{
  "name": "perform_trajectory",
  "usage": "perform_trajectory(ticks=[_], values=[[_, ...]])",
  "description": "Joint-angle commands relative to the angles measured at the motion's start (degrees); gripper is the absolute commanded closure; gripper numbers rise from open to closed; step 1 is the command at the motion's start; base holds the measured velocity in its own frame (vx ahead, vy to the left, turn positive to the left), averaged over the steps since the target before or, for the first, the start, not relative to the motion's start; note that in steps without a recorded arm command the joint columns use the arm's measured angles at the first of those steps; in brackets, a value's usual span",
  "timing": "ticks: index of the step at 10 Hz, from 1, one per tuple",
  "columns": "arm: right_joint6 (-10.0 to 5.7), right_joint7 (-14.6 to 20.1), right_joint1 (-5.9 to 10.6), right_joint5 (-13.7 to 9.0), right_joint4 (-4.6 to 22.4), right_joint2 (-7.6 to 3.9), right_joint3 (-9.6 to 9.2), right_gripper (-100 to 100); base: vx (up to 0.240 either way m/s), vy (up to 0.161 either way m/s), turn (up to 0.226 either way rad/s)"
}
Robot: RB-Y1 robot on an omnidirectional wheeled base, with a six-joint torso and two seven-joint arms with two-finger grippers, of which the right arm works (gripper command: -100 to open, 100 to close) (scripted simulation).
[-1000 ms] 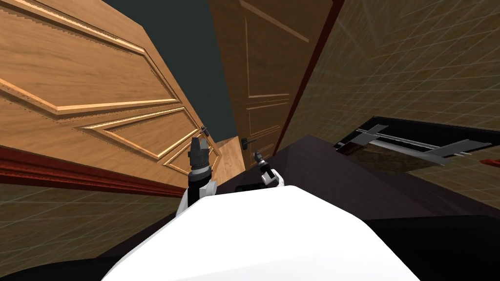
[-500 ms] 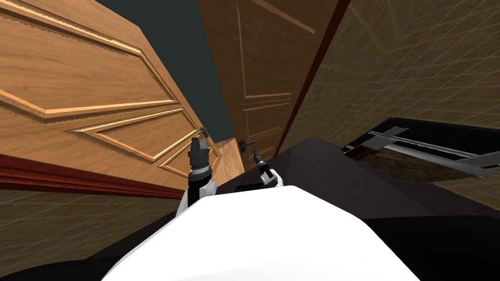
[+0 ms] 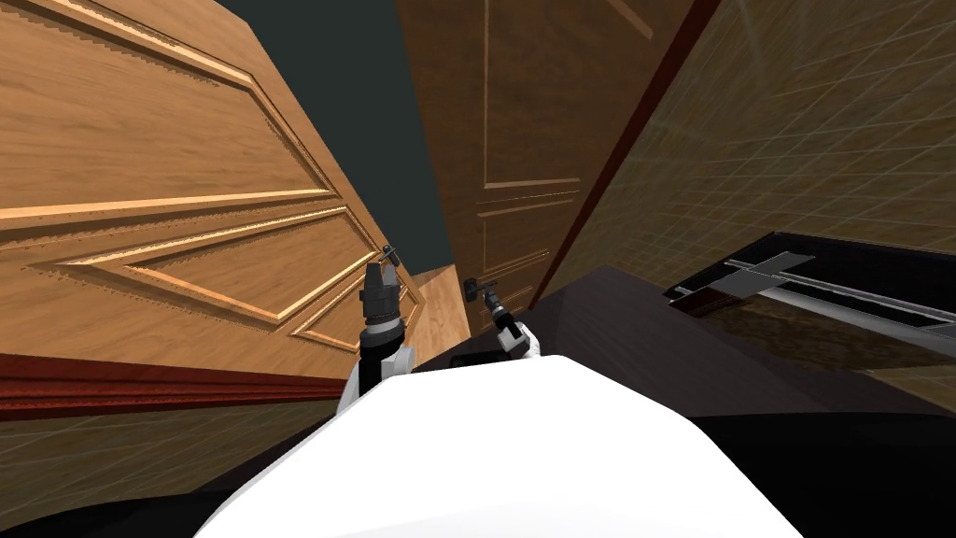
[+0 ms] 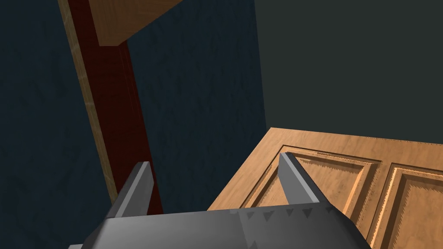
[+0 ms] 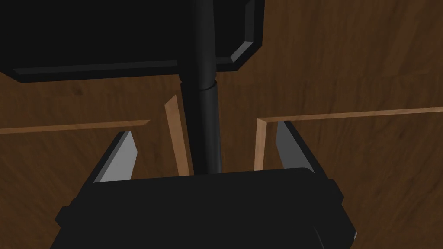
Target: Push the door open
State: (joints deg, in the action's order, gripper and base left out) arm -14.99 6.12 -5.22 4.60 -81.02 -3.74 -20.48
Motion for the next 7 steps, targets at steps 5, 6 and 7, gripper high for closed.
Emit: perform_trajectory(ticks=[5, 6, 7], values=[[0.02, -0.1, 0.60, -0.1, 0.7, 0.67, 0.42, 100, 0.085, 0.033, 0.011], [0.02, -0.1, 0.60, -0.1, 0.7, 0.67, 0.42, 100, -0.011, -0.010, 0.015], [0.02, -0.1, 0.60, -0.1, 0.7, 0.67, 0.42, 100, 0.000, 0.000, 0.000]])
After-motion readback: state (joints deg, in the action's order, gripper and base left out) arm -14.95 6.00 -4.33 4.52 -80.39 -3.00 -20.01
